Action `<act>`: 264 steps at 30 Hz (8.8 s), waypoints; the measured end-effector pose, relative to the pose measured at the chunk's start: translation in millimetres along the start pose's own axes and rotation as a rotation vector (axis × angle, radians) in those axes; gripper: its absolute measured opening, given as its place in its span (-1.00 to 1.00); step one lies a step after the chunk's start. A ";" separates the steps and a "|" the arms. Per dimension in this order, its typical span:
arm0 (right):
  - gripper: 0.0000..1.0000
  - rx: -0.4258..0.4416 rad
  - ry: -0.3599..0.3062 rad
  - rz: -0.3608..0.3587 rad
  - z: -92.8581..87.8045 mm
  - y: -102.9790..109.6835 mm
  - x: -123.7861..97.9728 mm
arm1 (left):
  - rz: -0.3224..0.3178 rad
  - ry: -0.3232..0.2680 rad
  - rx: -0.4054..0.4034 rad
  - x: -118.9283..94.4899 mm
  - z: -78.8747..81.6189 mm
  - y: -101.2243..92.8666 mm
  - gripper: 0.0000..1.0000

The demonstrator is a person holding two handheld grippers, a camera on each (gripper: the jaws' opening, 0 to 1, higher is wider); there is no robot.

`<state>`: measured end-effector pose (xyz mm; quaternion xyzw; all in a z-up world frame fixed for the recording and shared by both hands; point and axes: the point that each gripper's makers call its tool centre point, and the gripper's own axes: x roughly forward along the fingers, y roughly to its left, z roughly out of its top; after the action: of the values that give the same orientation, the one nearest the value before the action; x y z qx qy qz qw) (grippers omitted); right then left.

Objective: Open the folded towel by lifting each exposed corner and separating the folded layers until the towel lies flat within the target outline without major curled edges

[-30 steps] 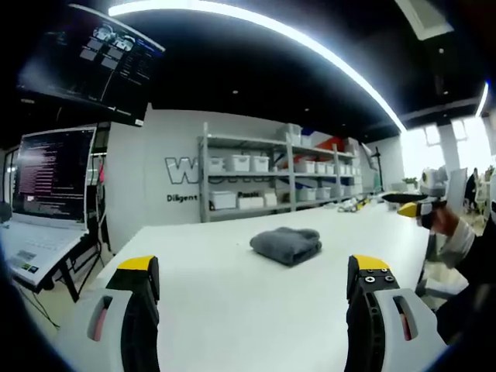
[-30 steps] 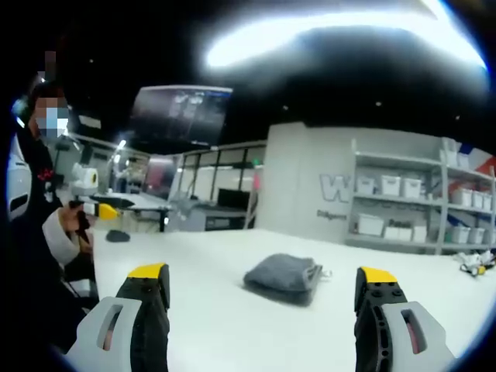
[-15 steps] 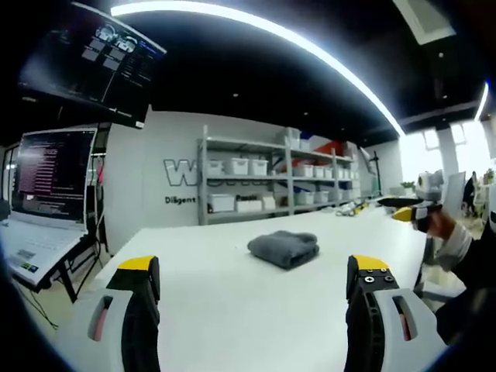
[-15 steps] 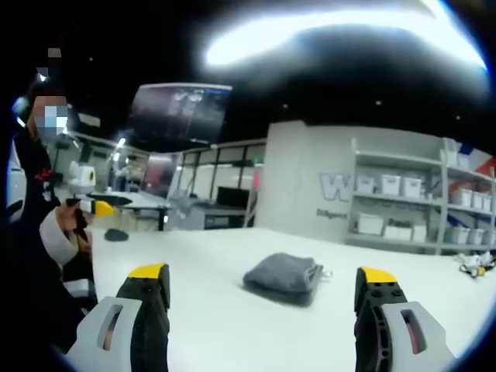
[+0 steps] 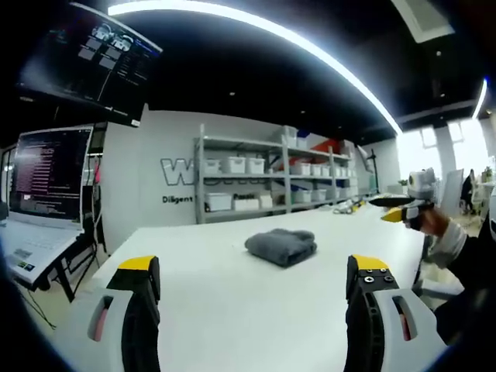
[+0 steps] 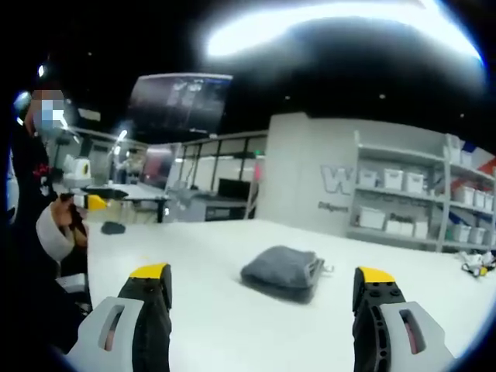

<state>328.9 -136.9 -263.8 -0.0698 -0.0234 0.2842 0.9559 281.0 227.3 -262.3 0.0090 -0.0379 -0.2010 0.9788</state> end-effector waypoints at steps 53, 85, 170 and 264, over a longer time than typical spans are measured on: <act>0.65 0.000 0.023 0.032 -10.8 -44.6 92.5 | -0.017 0.013 0.038 -0.5 1.4 -5.4 0.99; 0.51 -0.083 0.261 0.097 -61.4 -68.1 139.5 | -0.025 -0.015 0.041 0.2 5.9 -3.5 0.99; -0.75 -0.022 0.208 -0.026 -110.8 -86.1 174.3 | -0.028 0.031 0.054 2.0 -7.3 -0.7 0.99; -1.00 -0.213 -0.102 0.155 -22.1 40.7 179.9 | 0.003 0.021 0.070 -0.8 -3.1 7.3 0.97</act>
<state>459.5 -7.5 -290.8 -0.1580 -0.0965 0.3561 0.9159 283.4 234.4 -265.1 0.0454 -0.0348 -0.1979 0.9786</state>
